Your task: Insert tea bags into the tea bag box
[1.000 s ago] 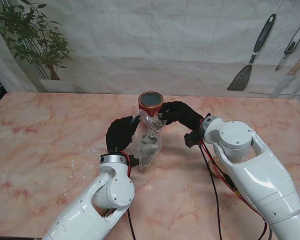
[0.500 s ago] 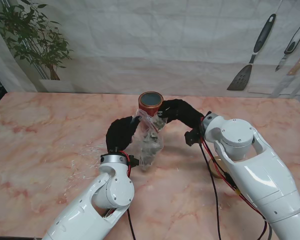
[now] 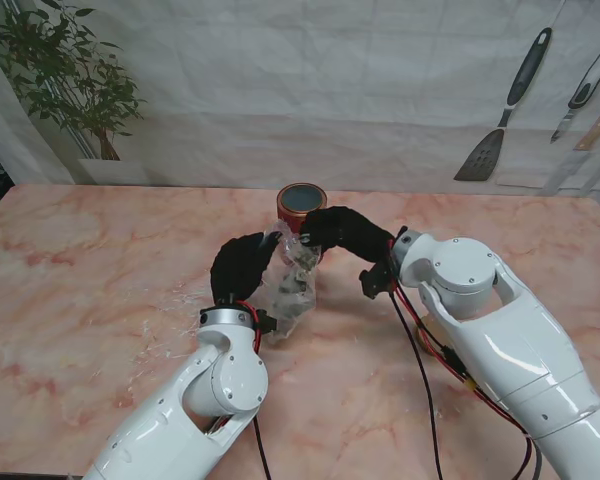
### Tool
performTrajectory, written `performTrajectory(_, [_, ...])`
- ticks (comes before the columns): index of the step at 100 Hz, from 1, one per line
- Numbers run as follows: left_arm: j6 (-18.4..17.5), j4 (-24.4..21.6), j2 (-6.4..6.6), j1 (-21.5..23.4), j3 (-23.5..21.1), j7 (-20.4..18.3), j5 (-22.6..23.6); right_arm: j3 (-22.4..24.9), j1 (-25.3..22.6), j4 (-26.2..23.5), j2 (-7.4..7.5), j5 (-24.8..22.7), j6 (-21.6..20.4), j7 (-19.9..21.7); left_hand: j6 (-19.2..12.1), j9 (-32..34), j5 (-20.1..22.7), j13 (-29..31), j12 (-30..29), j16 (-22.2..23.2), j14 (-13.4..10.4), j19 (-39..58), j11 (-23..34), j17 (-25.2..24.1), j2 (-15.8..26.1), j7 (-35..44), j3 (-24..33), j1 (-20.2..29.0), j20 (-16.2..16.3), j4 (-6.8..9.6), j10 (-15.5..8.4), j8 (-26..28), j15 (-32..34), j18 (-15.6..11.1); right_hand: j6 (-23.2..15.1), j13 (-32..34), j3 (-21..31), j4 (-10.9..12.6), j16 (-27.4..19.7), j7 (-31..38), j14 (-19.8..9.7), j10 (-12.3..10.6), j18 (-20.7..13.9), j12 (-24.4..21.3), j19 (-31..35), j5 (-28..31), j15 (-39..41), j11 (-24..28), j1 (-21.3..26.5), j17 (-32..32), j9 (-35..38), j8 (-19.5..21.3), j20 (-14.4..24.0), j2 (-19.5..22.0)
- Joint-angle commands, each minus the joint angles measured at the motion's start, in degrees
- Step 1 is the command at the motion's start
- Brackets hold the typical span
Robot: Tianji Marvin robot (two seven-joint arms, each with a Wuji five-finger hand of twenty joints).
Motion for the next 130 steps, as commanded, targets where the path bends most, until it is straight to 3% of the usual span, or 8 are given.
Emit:
performTrajectory(1, [0.5, -0.6, -0.29, 0.1, -0.3, 0.1, -0.4, 0.6, -0.7, -0.3, -0.27, 1.2, -1.4, 0.5, 1.1, -1.4, 0.6, 1.1, -0.7, -0.4, -0.1, 0.4, -0.6, 1.1, 3.6, 2.8, 0.1, 5.6, -0.5, 1.41, -7.6, 0.4, -0.8, -2.8, -0.1, 0.2, 0.8, 2.1, 0.1, 1.1, -0.3, 0.0, -0.8, 0.4, 0.2, 0.2, 0.8, 1.0, 1.8, 0.2, 0.7, 0.7, 0.9, 0.9])
performTrajectory(15, [1.3, -0.7, -0.66, 0.6, -1.2, 1.2, -1.1, 2.2, -1.9, -0.2, -0.81, 3.8, -3.5, -0.8, 1.1, -1.3, 0.6, 1.1, -0.7, -0.4, 0.1, 0.5, -0.5, 1.1, 3.4, 2.8, 0.2, 5.8, -0.5, 1.42, -7.5, 0.3, -0.7, -2.7, 0.1, 0.1, 1.0, 2.1, 0.2, 1.0, -0.1, 0.2, -0.5, 0.4, 0.3, 0.3, 0.8, 1.0, 2.0, 0.1, 0.8, 0.7, 1.0, 0.6])
performTrajectory(51, [4.6, 0.0, -0.38, -0.2, -2.8, -0.9, -1.7, 6.2, -4.9, -2.2, -1.68, 8.1, -6.4, -4.1, 1.2, -1.4, 0.5, 1.1, -0.7, -0.3, 0.2, 0.6, -0.5, 1.1, 3.5, 2.8, 0.1, 5.8, -0.4, 1.42, -7.4, 0.3, -0.5, -2.6, 0.1, 0.3, 1.2, 2.0, 0.3, 0.8, 0.0, 0.4, -0.6, 0.5, 0.4, 0.7, 0.9, 1.0, 2.1, 0.1, 0.9, 0.8, 1.1, 0.3])
performTrajectory(93, [6.4, 0.7, 0.27, -0.4, -3.9, -2.8, -0.9, 8.4, -5.9, -5.2, -2.81, 8.9, -5.0, -10.6, 1.2, -1.3, 0.5, 1.1, -0.7, -0.3, 0.1, 0.6, -0.5, 1.1, 3.4, 2.8, 0.1, 5.9, -0.4, 1.43, -7.5, 0.3, -0.4, -2.7, 0.0, 0.7, 1.5, 1.9, 0.5, 0.4, 0.1, 0.4, -0.5, 0.5, 0.5, 1.3, 1.0, 0.9, 2.0, 0.3, 1.4, 0.7, 1.3, -0.2])
performTrajectory(130, [7.1, -0.6, 0.81, 0.6, -5.2, -2.9, 0.8, 8.2, -4.5, -4.8, -3.54, 9.0, -4.2, -13.3, 1.2, -1.4, 0.5, 1.2, -0.7, -0.3, 0.0, 0.6, -0.5, 1.1, 3.5, 2.7, 0.1, 5.8, -0.4, 1.43, -7.6, 0.4, -0.4, -2.6, 0.0, 0.8, 1.6, 1.8, 0.5, 0.3, 0.0, 0.3, -0.6, 0.5, 0.4, 1.3, 0.9, 0.8, 1.9, 0.4, 1.4, 0.8, 1.4, -0.3])
